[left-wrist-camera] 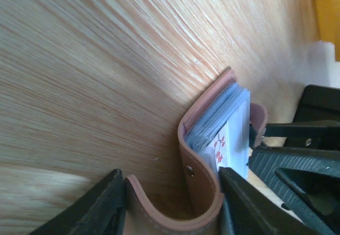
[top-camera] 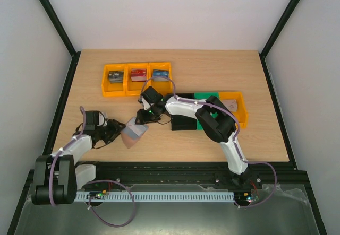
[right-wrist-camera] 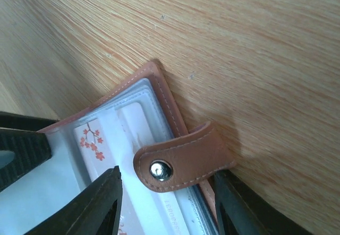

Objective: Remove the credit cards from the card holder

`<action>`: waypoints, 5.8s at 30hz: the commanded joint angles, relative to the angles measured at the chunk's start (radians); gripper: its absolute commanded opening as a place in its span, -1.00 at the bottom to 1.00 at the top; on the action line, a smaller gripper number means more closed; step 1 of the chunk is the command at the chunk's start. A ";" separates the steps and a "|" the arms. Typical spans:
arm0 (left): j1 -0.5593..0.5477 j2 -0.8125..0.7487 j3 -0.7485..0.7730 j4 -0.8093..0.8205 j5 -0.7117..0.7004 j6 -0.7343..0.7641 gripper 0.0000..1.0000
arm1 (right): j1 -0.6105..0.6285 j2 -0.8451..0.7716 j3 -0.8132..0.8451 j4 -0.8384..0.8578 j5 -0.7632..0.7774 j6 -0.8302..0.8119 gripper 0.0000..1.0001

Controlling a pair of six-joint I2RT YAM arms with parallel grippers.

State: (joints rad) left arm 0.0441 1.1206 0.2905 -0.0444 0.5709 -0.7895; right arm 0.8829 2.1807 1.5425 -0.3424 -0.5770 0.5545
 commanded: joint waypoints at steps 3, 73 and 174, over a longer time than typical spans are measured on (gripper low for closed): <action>-0.009 0.003 -0.020 -0.007 0.043 -0.009 -0.51 | 0.009 -0.005 -0.027 0.014 -0.012 0.014 -0.06; -0.332 0.041 1.367 -0.789 -0.393 0.903 0.66 | -0.214 -0.793 -0.299 0.330 0.004 -0.260 -0.97; -0.237 -0.072 0.988 -0.720 0.101 0.644 0.09 | -0.041 -0.195 0.574 -0.530 0.644 -0.123 -0.97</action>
State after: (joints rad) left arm -0.2012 1.0405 1.3586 -0.8177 0.6815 -0.0978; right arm 0.8391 2.0163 2.1193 -0.8619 0.1715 0.4446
